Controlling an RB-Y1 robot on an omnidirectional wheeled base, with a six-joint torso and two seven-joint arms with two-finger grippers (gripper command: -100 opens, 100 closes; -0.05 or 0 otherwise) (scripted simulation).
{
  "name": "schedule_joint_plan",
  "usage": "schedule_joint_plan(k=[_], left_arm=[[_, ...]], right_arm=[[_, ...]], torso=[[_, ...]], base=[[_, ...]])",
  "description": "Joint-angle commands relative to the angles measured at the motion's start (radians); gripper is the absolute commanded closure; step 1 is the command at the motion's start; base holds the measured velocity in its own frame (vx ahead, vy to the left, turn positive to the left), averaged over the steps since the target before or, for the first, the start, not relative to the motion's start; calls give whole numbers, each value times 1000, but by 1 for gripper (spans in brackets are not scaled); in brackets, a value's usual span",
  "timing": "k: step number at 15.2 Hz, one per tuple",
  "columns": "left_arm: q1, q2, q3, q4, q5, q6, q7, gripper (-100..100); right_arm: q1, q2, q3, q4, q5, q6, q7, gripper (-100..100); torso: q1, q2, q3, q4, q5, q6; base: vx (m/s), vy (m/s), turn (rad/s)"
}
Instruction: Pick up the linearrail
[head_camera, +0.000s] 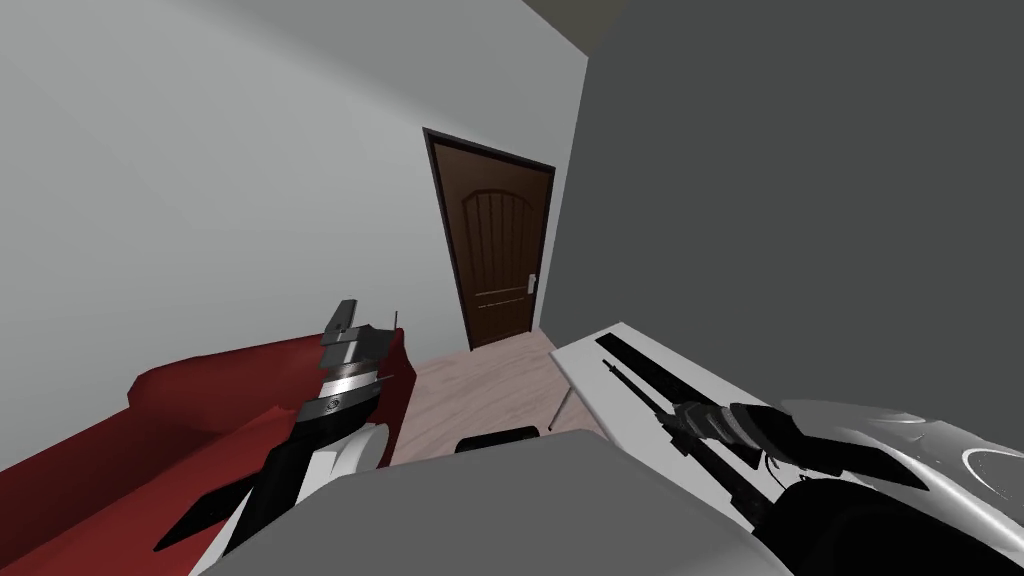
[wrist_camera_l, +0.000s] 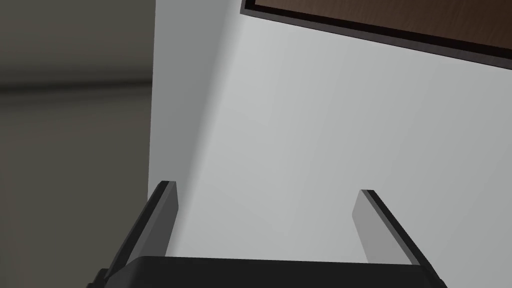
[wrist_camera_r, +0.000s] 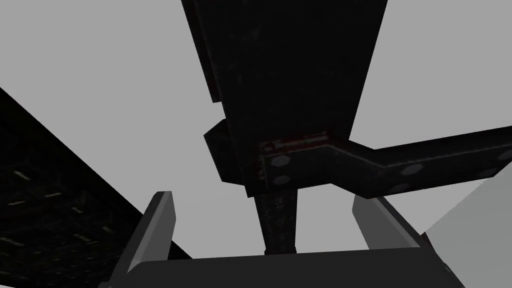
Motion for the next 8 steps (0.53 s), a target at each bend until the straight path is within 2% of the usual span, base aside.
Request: schedule_joint_plan(k=[1, 2, 4, 5, 8], left_arm=[[0, 0, 0, 0, 0, 0, 0, 0], [0, 0, 0, 0, 0, 0, 0, 0], [0, 0, 0, 0, 0, 0, 0, 0], [0, 0, 0, 0, 0, 0, 0, 0], [0, 0, 0, 0, 0, 0, 0, 0]], right_arm=[[24, -36, 39, 12, 11, 1, -1, -100], [24, -36, 39, 12, 11, 1, -1, -100], [60, -83, 85, 33, 23, -7, -1, -100], [60, -83, 85, 33, 23, -7, -1, -100], [89, -118, 124, 48, 32, -13, -2, -100]], torso=[[0, 0, 0, 0, 0, 0], [0, 0, 0, 0, 0, 0], [1, 0, 0, 0, 0, 0], [2, -1, -1, 0, 0, -1], [2, 0, 0, 0, 0, 0]], base=[[90, 49, 121], [85, 55, 111], [90, 72, 180], [99, 79, 129], [78, 56, 87]])
